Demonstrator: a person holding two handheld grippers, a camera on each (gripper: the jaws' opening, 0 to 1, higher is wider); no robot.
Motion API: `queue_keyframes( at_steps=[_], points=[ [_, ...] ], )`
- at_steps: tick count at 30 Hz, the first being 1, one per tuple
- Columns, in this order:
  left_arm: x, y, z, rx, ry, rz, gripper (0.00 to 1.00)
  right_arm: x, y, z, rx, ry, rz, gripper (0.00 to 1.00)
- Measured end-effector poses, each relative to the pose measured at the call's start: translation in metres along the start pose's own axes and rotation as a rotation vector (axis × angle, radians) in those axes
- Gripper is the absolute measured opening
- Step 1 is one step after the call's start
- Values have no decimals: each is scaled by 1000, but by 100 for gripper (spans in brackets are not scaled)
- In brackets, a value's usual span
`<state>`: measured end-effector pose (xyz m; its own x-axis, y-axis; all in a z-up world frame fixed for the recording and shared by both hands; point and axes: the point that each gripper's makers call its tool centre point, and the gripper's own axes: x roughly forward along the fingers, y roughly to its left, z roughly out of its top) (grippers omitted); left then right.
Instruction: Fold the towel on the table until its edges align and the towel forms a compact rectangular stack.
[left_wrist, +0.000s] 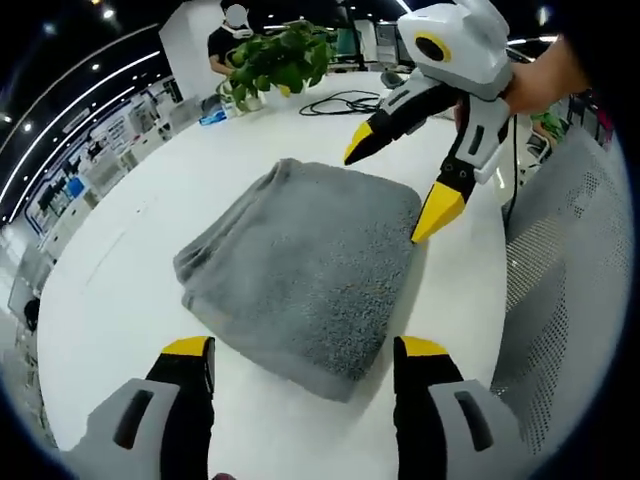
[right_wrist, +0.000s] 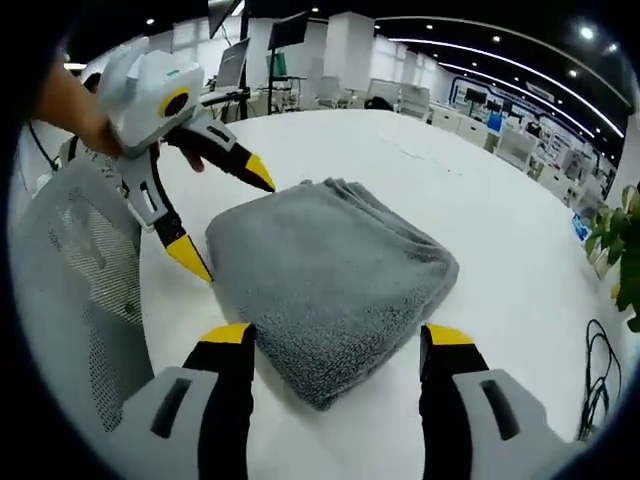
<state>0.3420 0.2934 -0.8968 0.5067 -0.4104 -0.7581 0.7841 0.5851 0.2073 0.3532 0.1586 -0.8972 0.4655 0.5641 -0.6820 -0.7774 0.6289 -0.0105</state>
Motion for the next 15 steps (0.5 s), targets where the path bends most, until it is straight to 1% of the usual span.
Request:
queue_keyframes(
  at_steps=[2,3,5,7,10,12,15],
  points=[
    [2,0,-4,-67,2,-16,75,3,-4,-2,-8,-5,-15,71],
    [2,3,-5,-57,3,-8,76,4,-5,-2,-10,-10,-21,74],
    [3,5,-6,-38,0,-3,74,8,-4,-4,5,-2,-8,72],
    [5,3,-7,-50,5,-24,72,12,-2,-8,33,11,18,71],
    [8,2,-7,-47,6,-35,68,17,5,-10,14,29,38,72],
    [11,2,-8,-58,13,-45,68,20,6,-11,13,32,39,71],
    [13,2,-7,-61,7,-55,67,25,4,-11,41,40,29,71]
  ],
)
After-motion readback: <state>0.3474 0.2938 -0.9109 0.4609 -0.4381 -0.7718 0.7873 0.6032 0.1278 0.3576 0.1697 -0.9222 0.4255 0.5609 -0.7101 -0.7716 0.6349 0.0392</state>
